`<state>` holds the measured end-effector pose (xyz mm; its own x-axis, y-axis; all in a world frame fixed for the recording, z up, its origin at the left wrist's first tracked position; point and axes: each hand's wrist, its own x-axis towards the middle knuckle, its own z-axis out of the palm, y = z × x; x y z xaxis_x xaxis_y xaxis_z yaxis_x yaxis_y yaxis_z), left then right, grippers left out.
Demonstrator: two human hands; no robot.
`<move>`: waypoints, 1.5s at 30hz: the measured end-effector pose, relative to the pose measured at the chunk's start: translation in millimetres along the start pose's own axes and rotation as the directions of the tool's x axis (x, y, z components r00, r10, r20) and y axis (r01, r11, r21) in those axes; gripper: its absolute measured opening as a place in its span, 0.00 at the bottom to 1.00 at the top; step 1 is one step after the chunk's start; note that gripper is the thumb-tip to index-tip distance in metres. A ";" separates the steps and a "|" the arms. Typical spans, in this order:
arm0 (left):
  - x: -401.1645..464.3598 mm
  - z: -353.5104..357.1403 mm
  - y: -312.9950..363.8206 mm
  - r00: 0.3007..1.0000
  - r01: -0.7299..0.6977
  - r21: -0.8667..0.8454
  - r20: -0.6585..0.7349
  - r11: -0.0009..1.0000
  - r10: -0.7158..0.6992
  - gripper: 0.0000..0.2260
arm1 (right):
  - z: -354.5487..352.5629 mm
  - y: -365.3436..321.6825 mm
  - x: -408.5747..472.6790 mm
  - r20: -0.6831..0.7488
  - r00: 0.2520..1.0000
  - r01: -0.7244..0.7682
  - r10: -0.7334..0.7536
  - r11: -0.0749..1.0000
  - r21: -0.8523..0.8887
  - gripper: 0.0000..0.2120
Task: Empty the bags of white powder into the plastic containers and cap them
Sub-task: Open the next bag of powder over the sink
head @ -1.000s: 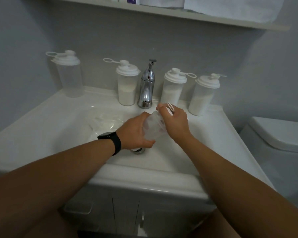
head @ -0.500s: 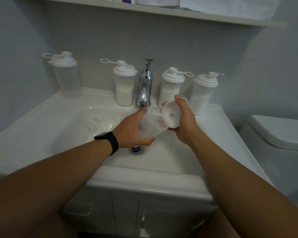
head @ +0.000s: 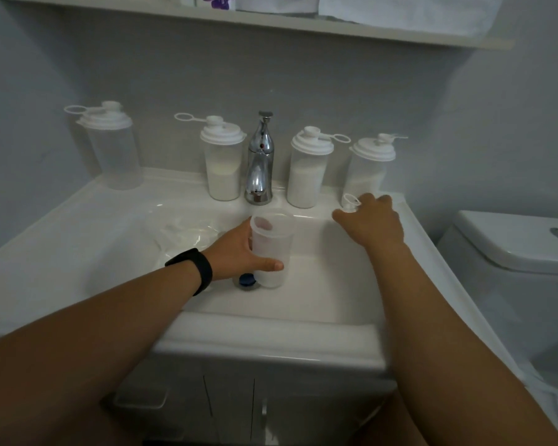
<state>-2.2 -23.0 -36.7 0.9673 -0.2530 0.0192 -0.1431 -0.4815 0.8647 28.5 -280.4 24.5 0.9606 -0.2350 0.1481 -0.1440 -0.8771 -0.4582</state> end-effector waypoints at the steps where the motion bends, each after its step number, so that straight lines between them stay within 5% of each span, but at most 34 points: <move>1: 0.5 0.1 -1.5 1.000 0.003 -0.010 0.003 1.000 -0.003 0.39 | -0.5 4.4 0.5 -0.008 0.999 -0.050 0.050 0.998 -0.031 0.32; 6: -1.6 6.7 0.2 0.997 0.008 0.023 0.078 1.000 -0.010 0.35 | 3.6 15.1 -0.3 -0.064 0.987 -0.155 0.147 0.979 -0.135 0.31; 11: -1.7 10.1 2.2 0.995 0.019 0.029 0.094 0.999 -0.021 0.35 | 3.3 9.1 -3.8 -0.065 0.984 -0.174 0.168 0.980 -0.097 0.46; 15: 1.2 9.3 -1.1 0.992 0.050 0.068 0.113 0.996 -0.058 0.39 | 6.5 -16.5 -10.5 -0.220 0.970 0.108 -0.107 0.994 -0.008 0.41; 18: 0.8 5.2 1.6 0.980 0.079 0.126 0.170 0.989 -0.100 0.47 | 14.2 -25.2 -15.1 -0.229 0.895 0.398 -0.382 0.917 0.029 0.25; 21: -3.2 -7.2 3.0 0.961 0.108 0.144 0.240 0.984 -0.141 0.52 | 19.3 -23.3 -16.6 -0.049 0.916 0.400 -0.397 0.903 0.157 0.14; 24: -8.6 -24.6 4.9 0.977 0.121 0.052 0.171 0.991 -0.129 0.43 | 26.4 -20.7 -15.7 0.067 0.914 0.388 -0.401 0.910 0.144 0.14; 30: -15.8 -55.9 5.0 0.951 0.050 0.126 -0.309 0.991 -0.008 0.09 | 43.7 -18.7 -14.1 0.219 0.880 0.416 -0.422 0.906 0.075 0.10; 33: -20.9 -72.2 -4.7 0.953 0.107 0.296 -0.304 0.949 -0.012 0.08 | 48.2 -16.5 -16.8 0.291 0.863 0.431 -0.412 0.902 0.001 0.05; 36: -24.3 -84.2 -12.3 0.971 0.165 0.492 -0.234 0.855 -0.052 0.09 | 51.7 -12.1 -15.8 0.423 0.830 0.439 -0.364 0.894 -0.092 0.12; 42: -27.7 -87.4 -12.0 0.975 0.206 0.681 -0.200 0.703 -0.092 0.13 | 38.7 -17.3 -32.5 0.748 0.647 0.346 -0.148 0.931 -0.115 0.12; 45: -27.7 -88.5 -13.4 0.968 0.251 0.738 -0.193 0.626 -0.160 0.14 | 37.4 -24.4 -43.4 0.879 0.473 0.265 -0.066 0.962 -0.071 0.12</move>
<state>-8.5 64.8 -4.5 0.9997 -0.0053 -0.0229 -0.0012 -0.9845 0.1754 -0.8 -233.2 -3.5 0.6723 0.3148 -0.6700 0.0996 -0.9353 -0.3395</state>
